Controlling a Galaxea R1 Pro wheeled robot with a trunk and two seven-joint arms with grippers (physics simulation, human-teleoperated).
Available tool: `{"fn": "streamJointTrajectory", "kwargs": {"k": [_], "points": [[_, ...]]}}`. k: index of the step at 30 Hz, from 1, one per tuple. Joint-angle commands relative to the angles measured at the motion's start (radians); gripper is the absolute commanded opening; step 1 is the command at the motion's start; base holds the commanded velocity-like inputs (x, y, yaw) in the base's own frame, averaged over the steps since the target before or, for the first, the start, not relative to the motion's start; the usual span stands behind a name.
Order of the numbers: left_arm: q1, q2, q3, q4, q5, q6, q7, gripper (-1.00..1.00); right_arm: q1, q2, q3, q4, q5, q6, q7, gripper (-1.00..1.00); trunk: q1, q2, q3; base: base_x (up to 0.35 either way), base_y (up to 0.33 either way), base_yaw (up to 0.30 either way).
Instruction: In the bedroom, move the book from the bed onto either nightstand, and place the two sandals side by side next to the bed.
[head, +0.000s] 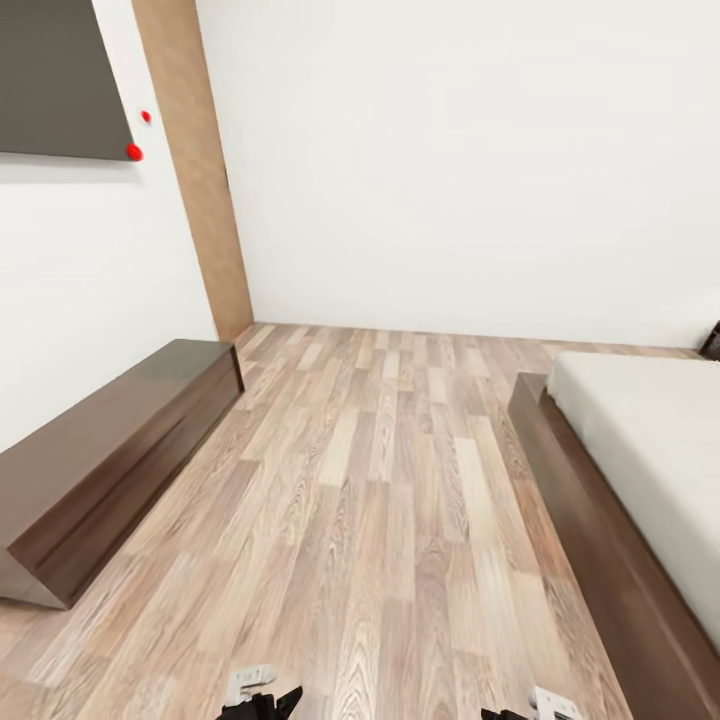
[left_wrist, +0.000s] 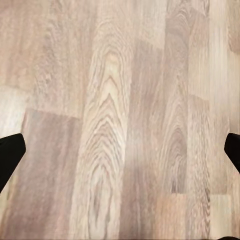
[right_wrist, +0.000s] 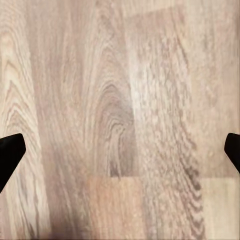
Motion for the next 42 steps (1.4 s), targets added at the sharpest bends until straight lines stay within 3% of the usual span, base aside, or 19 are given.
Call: {"fn": "streamJointTrajectory", "kwargs": {"k": [1,42], "points": [[-0.001,0.000,0.007,0.001,-0.002,-0.001,-0.006,1.00,-0.001,0.000,-0.002,0.001,-0.006,0.001,0.004,1.00,0.000,0.000,-0.001,0.327,0.000,-0.075],[-0.001,0.000,0.007,0.001,-0.002,-0.001,-0.006,1.00,-0.001,0.001,-0.002,0.001,-0.006,0.001,0.004,1.00,0.000,0.000,-0.001,0.332,0.000,-0.003]]}}
